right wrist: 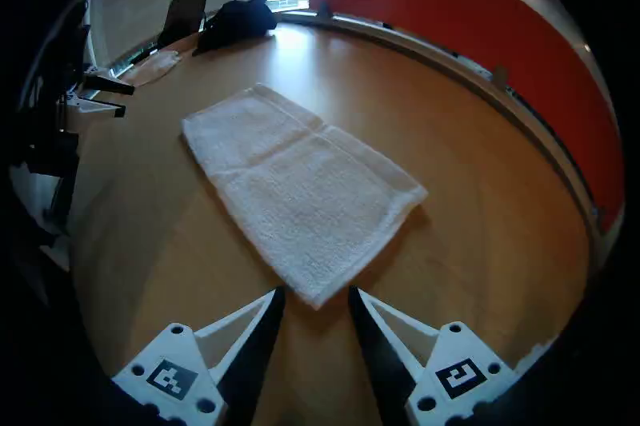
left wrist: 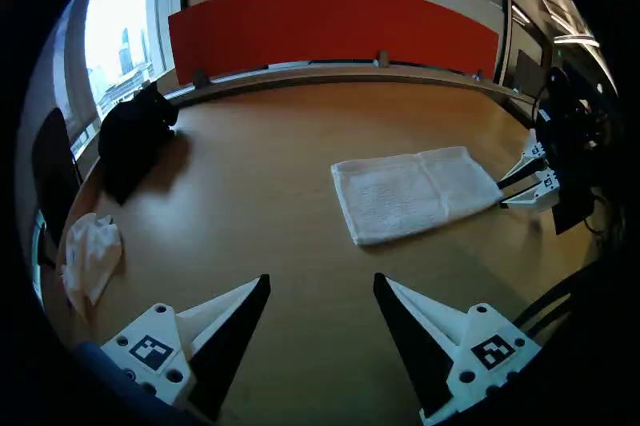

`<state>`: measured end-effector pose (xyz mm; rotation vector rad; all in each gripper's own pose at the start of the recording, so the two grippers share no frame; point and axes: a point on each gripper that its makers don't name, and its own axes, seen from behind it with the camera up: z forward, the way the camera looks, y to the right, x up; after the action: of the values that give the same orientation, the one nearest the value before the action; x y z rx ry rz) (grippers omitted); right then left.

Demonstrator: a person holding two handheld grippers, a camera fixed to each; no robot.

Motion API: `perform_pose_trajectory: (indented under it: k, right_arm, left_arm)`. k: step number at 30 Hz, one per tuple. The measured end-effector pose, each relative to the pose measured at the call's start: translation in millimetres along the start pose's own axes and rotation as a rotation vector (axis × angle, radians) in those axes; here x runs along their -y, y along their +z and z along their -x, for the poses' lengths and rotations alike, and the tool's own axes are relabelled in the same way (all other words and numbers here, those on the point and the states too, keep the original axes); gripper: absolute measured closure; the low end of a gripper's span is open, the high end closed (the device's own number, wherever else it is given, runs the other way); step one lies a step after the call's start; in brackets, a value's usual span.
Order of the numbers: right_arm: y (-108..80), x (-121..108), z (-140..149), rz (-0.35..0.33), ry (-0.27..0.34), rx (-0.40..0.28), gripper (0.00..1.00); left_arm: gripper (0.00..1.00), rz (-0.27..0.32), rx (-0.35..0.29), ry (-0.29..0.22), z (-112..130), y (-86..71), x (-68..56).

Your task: Fold towel

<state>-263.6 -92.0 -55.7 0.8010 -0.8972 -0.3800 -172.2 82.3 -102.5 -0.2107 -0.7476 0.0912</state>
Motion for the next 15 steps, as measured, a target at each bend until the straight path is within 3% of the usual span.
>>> perform_pose_trajectory:
  k: [10, 15]
  right_arm:
    - [0.9, -0.1, 2.7, -0.012, -0.019, 0.007, 0.48]
    - [2.2, 0.3, 4.7, -0.012, -0.031, 0.009, 0.64]
  left_arm:
    - [0.04, -0.025, -0.019, -0.019, 2.1, -8.8, 7.9]
    - [0.04, -0.032, -0.021, -0.022, 4.3, -10.6, 9.3]
